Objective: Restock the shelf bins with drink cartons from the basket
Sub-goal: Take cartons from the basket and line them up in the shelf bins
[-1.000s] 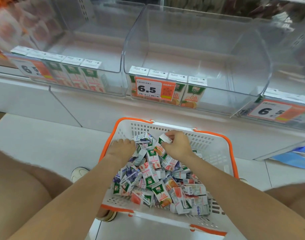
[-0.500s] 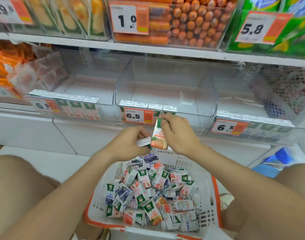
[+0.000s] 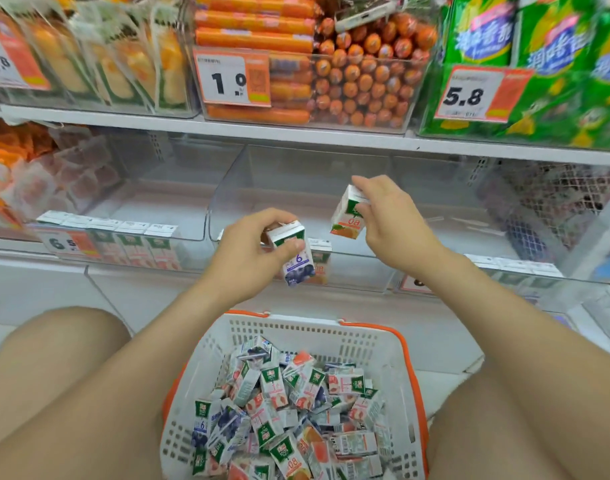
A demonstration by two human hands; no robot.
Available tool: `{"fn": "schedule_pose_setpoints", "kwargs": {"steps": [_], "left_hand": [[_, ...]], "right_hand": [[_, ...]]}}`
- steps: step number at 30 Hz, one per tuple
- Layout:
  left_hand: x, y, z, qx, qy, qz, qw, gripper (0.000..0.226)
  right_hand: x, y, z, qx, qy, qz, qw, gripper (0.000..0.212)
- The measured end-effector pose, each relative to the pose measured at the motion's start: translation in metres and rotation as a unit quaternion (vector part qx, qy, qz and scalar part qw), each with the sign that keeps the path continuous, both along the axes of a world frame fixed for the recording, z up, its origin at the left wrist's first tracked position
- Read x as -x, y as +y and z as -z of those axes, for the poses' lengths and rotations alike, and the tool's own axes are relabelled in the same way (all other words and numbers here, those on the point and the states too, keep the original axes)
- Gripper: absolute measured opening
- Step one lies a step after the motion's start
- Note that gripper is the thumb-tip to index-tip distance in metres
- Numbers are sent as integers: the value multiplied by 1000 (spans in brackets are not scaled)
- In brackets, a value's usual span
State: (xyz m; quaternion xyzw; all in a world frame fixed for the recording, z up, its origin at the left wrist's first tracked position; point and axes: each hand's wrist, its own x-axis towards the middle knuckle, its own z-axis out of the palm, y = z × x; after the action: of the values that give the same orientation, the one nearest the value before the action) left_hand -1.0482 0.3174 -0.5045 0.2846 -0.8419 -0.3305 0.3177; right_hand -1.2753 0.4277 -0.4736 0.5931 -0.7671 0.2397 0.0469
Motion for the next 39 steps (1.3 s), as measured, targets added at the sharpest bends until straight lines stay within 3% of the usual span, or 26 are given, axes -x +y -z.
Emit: {"fn": "schedule_pose_setpoints", "kwargs": {"steps": [5,10,14,17,21,25,28,30,32,39], "left_hand": [[16,2,16,-6,-8,-31,999,24],[26,2,20,-38,-8,-25,999,28],[33,14,19,-73,21,-41,996,29],[39,24,17,-100,51,-36,993,27],[52,37,3,-86,62,4,994,29],[80,59,-16,-101,122,46,986,29],[110,78,-24,-115,132,70,982,32],[133,90,-21,-64,110,72,989,35],[154,105,-16,30,69,74,994,35],[223,153,13,241,-70,170,953,36]], "right_hand": [[9,-17,17,-174,10,2,985,39],[14,-27,17,-234,-30,-31,971,26],[15,-25,11,-260,-70,-48,962,29],[10,-12,-3,-209,-102,-72,970,32],[9,20,-21,-90,-276,-142,946,52],[25,56,-25,-24,-212,-113,971,67],[55,78,-25,35,-230,-40,972,61],[81,97,-23,86,-248,18,965,59],[104,120,-24,108,-207,61,970,45],[176,184,-13,25,5,193,981,42]]}}
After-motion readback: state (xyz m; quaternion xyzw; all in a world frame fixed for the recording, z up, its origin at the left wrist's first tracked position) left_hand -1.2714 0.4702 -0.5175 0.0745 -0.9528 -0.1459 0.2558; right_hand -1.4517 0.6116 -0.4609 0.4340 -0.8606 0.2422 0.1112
